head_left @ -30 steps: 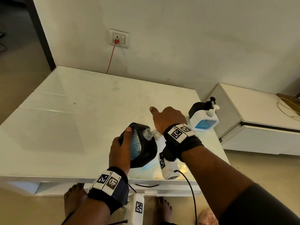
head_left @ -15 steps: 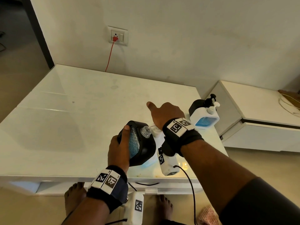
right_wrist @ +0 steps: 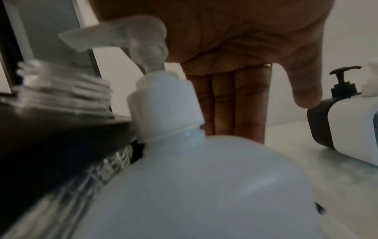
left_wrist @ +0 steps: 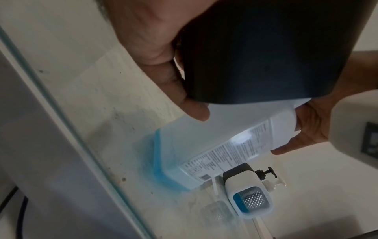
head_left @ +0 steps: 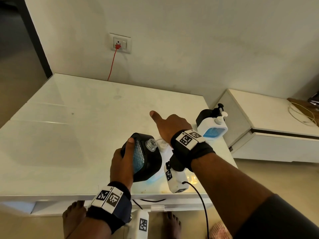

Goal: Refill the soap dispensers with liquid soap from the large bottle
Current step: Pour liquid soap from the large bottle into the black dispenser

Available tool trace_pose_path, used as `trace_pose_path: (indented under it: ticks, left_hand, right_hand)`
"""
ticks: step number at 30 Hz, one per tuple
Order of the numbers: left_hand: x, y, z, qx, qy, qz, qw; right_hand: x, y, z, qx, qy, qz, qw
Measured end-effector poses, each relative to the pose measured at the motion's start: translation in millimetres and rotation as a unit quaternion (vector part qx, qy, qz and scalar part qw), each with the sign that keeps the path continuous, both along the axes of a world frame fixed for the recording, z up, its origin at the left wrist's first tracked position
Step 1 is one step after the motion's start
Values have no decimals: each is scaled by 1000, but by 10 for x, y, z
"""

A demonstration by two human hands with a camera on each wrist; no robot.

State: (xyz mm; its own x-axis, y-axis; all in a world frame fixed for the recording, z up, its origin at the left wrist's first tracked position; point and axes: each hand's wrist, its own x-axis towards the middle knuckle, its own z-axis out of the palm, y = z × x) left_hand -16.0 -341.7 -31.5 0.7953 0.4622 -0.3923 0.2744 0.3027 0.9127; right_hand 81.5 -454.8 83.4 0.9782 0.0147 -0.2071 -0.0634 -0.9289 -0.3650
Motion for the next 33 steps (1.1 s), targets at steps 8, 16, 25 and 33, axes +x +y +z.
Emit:
trace_pose_path:
  ticks: [8,16,25,33]
  left_hand:
    - [-1,-1,-34,-4,-1,4,1000]
    - [22,16,-57,1,-10,-8,1000]
    - [9,8,-64,6,-1,-6,1000]
    - [-4,16,-36,13,2,-5,1000]
  right_hand:
    - [-35,-2,-77,-11,-48,-12,999]
    - [-20,2,17,11,-13,9,1000]
    - [-52,-13,-60,-7,-46,-18,999]
    - [-39,29,-38,-26,-42,-7,999]
